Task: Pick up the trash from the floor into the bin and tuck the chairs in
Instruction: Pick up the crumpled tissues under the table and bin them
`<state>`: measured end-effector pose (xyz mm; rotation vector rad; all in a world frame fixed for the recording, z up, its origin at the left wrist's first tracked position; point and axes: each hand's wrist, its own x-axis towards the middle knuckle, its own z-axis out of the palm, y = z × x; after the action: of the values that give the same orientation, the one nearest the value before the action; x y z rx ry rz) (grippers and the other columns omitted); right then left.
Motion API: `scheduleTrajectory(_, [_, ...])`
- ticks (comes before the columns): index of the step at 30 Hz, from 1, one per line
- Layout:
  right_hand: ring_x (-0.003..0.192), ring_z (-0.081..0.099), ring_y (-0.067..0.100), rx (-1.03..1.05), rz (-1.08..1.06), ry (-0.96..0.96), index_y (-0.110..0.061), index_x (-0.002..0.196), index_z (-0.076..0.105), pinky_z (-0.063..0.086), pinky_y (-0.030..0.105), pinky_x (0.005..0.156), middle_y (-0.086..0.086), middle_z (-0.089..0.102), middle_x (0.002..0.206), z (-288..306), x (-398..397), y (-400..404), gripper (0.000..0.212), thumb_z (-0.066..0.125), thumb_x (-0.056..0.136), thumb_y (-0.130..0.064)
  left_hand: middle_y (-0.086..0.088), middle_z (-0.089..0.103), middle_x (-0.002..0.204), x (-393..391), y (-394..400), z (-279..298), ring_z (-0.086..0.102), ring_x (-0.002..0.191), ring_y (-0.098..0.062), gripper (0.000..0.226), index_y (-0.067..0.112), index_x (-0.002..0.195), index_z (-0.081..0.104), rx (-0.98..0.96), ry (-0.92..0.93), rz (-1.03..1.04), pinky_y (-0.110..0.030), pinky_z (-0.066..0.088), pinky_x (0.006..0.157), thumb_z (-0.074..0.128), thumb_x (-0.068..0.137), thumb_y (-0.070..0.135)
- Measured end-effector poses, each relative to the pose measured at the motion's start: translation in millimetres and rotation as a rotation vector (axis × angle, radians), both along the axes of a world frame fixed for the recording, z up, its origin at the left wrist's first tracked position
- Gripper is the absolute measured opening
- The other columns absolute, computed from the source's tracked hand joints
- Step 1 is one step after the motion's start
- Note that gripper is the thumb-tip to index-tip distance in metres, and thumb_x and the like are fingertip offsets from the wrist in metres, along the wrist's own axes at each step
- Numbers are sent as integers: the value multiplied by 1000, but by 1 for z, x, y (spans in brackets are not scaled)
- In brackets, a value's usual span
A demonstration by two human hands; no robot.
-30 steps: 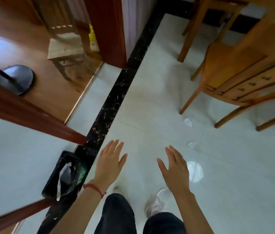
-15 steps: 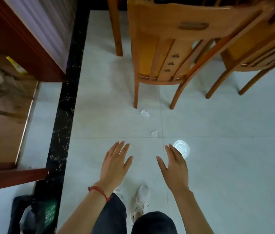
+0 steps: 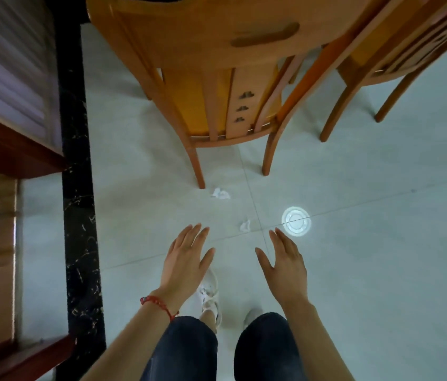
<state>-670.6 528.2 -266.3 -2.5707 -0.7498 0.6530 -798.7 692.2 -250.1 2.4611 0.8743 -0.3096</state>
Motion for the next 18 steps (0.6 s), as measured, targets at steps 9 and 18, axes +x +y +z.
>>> scheduleTrajectory(9, [135, 32, 19, 57, -39, 71, -18, 137, 37, 31, 34, 105, 2, 38, 147, -117, 68, 26, 54, 47, 90, -43, -4, 35, 148, 79, 38, -108, 25, 139, -21, 50, 16, 138, 35, 33, -20, -22, -32, 23, 110, 41, 93, 37])
scheduleTrajectory(18, [133, 31, 12, 73, -39, 177, -25, 136, 37, 33, 31, 102, -6, 38, 145, -309, 110, 39, 55, 47, 87, -48, -10, 44, 142, 122, 70, -307, 35, 134, -25, 47, 11, 134, 42, 15, -57, 2, -38, 31, 106, 48, 91, 31])
